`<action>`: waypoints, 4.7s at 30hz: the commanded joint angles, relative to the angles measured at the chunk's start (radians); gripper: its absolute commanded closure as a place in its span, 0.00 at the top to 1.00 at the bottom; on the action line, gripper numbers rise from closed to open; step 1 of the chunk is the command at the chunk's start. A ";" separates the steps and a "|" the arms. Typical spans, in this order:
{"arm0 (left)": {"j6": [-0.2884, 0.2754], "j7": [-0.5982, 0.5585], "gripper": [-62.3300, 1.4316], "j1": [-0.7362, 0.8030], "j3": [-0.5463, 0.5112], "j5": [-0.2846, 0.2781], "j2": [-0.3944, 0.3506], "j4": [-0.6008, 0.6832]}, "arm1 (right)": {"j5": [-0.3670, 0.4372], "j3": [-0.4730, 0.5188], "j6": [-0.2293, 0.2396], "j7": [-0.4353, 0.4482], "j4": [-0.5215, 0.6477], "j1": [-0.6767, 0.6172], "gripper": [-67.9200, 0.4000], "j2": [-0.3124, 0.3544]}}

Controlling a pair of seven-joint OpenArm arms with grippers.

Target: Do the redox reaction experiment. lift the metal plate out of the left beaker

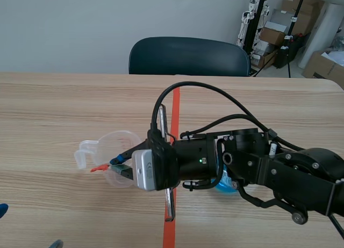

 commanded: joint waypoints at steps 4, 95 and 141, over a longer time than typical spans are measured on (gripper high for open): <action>-0.002 -0.046 1.00 0.006 -0.009 -0.009 -0.009 0.010 | 0.101 0.000 -0.004 0.010 0.010 0.018 0.03 -0.003; -0.002 -0.046 1.00 0.009 -0.009 -0.009 -0.011 0.009 | 1.510 0.232 0.232 -1.301 0.527 0.258 0.01 0.091; -0.002 -0.046 1.00 0.009 -0.009 -0.009 -0.011 0.009 | 1.540 0.222 0.221 -1.478 0.527 0.278 0.01 0.008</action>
